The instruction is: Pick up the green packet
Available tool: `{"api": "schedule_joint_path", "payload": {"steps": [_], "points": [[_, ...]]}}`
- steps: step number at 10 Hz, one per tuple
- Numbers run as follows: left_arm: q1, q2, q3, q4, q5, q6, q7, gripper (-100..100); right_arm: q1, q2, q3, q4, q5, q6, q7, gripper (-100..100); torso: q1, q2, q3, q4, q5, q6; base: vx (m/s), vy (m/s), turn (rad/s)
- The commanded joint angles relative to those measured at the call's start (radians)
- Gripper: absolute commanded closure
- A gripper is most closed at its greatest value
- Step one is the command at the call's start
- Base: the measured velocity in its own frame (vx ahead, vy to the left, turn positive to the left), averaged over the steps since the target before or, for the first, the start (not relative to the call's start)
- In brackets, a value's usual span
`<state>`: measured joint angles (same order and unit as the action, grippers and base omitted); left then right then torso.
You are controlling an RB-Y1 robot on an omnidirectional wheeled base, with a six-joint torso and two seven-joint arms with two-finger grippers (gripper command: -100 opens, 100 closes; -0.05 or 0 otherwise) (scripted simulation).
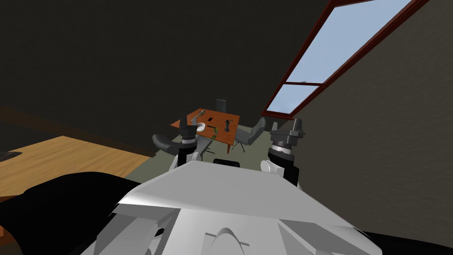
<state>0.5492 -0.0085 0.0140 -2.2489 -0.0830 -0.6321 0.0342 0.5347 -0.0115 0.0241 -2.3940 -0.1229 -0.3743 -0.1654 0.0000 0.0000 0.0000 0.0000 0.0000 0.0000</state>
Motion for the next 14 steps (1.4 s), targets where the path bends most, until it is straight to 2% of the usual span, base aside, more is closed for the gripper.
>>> {"api": "schedule_joint_path", "payload": {"steps": [1,4,7,8,11,12,14], "points": [[-0.007,0.034,0.005,0.010,0.006,0.015,0.007,-100,0.000,0.000,0.000,0.000,0.000,0.000,0.000,0,0.000,0.000,0.000,0.000,0.000,0.000,0.000,0.007,-0.004],[-0.034,0.103,0.028,0.050,0.028,0.071,0.035,-100,0.000,0.000,0.000,0.000,0.000,0.000,0.000,0,0.002,0.000,0.000,0.000,0.000,0.000,0.001,0.026,-0.008],[-0.077,0.158,0.066,0.109,0.064,0.150,0.079,-100,0.000,0.000,0.000,0.000,0.000,0.000,0.000,0,0.004,0.000,0.000,0.000,0.001,0.000,0.002,0.050,-0.012],[-0.077,0.158,0.066,0.109,0.064,0.159,0.079,-100,0.000,0.000,0.000,0.000,0.000,0.000,0.000,0,0.004,0.000,0.000,0.000,0.001,0.000,0.001,0.040,-0.006],[-0.130,0.204,0.116,0.183,0.111,0.256,0.136,-100,0.000,0.000,0.000,0.000,0.000,0.000,0.000,0,0.004,0.000,0.000,0.000,0.001,0.000,0.002,0.054,-0.010],[-0.130,0.204,0.116,0.183,0.111,0.271,0.136,-100,0.000,0.000,0.000,0.000,0.000,0.000,0.000,0,0.005,-0.001,0.000,0.000,0.001,0.000,-0.001,0.056,-0.008],[-0.170,0.230,0.153,0.239,0.146,0.336,0.180,-100,0.000,0.000,0.000,0.000,0.000,0.000,0.000,0,0.004,0.000,0.000,0.000,0.001,0.000,-0.002,0.053,-0.008]]}}
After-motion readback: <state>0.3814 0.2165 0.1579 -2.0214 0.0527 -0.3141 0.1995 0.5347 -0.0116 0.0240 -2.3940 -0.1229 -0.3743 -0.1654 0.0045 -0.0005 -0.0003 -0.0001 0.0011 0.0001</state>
